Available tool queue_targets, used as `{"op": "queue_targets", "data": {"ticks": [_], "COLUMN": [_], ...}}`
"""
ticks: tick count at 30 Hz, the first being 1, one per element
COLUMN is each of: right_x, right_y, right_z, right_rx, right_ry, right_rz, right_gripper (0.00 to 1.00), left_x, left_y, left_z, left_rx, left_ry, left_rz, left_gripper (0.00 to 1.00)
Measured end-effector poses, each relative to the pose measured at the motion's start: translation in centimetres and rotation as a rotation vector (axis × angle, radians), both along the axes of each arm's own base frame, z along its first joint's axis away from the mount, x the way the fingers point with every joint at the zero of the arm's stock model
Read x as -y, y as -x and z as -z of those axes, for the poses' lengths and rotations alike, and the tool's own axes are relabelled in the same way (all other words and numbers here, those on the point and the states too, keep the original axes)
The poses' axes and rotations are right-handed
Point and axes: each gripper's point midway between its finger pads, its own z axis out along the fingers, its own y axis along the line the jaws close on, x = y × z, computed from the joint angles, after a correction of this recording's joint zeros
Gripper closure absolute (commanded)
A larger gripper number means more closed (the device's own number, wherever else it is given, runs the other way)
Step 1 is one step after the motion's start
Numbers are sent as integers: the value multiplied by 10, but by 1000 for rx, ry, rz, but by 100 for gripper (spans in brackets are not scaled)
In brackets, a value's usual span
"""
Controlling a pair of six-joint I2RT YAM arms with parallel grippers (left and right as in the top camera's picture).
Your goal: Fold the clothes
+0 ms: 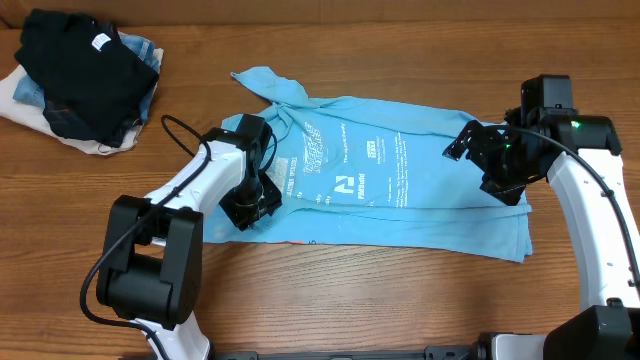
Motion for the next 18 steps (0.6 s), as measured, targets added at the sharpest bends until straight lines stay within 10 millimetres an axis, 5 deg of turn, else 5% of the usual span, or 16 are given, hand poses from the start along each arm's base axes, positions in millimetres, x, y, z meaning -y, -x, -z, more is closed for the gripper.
{"op": "queue_targets", "data": {"ticks": [12, 18], "right_x": [0, 0], "right_y": [0, 0], "right_z": [0, 0], "right_rx": [0, 0], "right_ry": [0, 0], "right_rz": [0, 0], "right_gripper": [3, 2], "left_x": [1, 1], "left_y": [-2, -5], "left_z": [1, 1], "left_rx": [11, 20], "left_ry": [3, 6], "left_rz": [-2, -4], "left_gripper": [94, 96]}}
